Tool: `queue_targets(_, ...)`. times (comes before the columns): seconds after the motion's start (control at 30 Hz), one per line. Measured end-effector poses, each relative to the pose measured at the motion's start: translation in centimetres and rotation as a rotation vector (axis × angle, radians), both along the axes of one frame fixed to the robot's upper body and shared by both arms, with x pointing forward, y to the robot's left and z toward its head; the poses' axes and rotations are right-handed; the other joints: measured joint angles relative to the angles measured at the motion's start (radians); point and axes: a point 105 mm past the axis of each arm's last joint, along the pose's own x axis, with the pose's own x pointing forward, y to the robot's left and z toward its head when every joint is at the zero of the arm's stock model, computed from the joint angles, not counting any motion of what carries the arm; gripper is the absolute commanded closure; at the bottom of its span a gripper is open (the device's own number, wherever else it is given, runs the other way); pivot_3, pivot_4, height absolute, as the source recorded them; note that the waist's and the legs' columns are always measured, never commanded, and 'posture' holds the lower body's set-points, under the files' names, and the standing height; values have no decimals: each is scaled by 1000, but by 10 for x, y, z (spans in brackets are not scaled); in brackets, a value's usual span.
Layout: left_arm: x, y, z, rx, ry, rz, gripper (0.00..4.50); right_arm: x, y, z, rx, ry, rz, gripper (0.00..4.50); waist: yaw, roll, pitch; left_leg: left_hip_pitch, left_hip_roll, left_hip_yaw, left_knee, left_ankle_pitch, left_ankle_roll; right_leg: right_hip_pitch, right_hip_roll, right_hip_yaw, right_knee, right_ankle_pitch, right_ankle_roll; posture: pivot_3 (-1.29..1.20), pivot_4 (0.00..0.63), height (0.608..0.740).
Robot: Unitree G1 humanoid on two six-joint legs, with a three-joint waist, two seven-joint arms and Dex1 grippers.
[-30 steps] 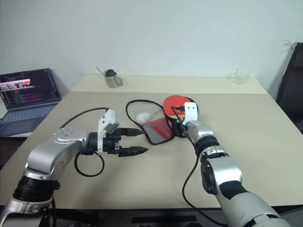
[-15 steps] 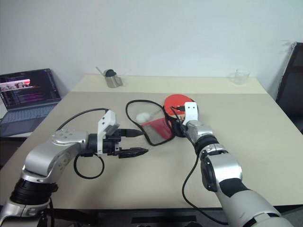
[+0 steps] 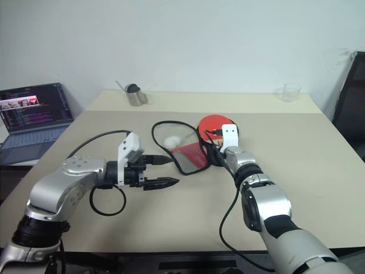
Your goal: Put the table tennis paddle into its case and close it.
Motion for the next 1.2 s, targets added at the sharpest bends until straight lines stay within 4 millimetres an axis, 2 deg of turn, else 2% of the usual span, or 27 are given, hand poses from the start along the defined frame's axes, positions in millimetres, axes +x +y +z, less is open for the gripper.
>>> queue_targets(0.2, 0, 0, 0, 0, 0, 0, 275, 0, 0, 1, 9, -2, -4, 64, 0, 0, 0, 1, 0, 0, 0, 0, 0, 0, 0, 0, 1, 0, 0, 0, 150, 740)
queue_targets(0.37, 0, 0, 0, 1, -1, -3, 275, 1, -4, 2, 11, -2, -5, 24, 0, 0, 0, 1, 0, 0, 0, 0, -1, 0, 0, 0, 2, 0, 0, 0, 150, 740)
queue_targets(0.47, 1, -1, 1, 1, -6, -10, 275, 3, -13, 10, 11, -10, 0, 24, 0, 0, 0, 1, 0, 0, 0, 0, -1, 0, 0, 0, 2, 0, 0, 0, 150, 740)
queue_targets(0.53, 3, -2, 5, -1, -16, -20, 275, 6, -20, 24, 21, -29, 12, 24, 1, 0, 0, 1, 0, 0, 0, 0, -1, 0, 0, 0, 1, 0, 0, 0, 150, 740)
queue_targets(0.63, 6, -3, 11, -7, -32, -37, 275, 6, -38, 60, 35, -102, 18, 24, 3, 0, 0, 1, 0, 0, 0, 0, -1, 0, 0, 0, 1, -1, 1, 0, 150, 740)
queue_targets(0.7, 8, -3, 14, -9, -41, -49, 275, -1, -55, 78, 44, -144, 11, 24, 5, 0, 0, 1, 0, -1, 0, 0, -1, 1, 0, -1, 1, -1, 1, 0, 150, 740)
queue_targets(0.73, 10, -3, 14, -10, -40, -49, 275, -5, -65, 80, 37, -149, -2, 24, 5, 0, 0, 1, 0, -1, 0, 0, -1, 1, 0, -1, 0, -1, 1, 0, 150, 740)
queue_targets(0.83, 13, -2, 15, -12, -42, -52, 275, -18, -86, 67, 27, -106, -40, 24, 5, 0, 0, 1, 0, -1, 0, 0, -1, 1, 0, -1, 1, -1, 1, 0, 150, 740)
queue_targets(1.0, 15, -14, 16, -18, -48, -106, 275, -35, -103, 22, 47, 26, -96, 24, 0, 0, 0, 2, 0, 0, 1, 1, -1, 1, 1, 1, 2, -2, 2, 0, 150, 740)
queue_targets(1.07, 18, -17, 15, -5, -56, -117, 275, -38, -96, 12, 63, 57, -91, 24, -6, 0, 0, 3, 0, 0, 1, 1, -1, 1, 2, 1, 2, -2, 2, 0, 150, 740)
queue_targets(1.2, 26, -15, 13, 4, -58, -89, 275, -39, -78, 8, 117, 72, -58, 24, -10, 0, 0, 3, 0, 0, 1, 1, -1, 1, 3, 1, 3, -2, 2, 0, 150, 740)
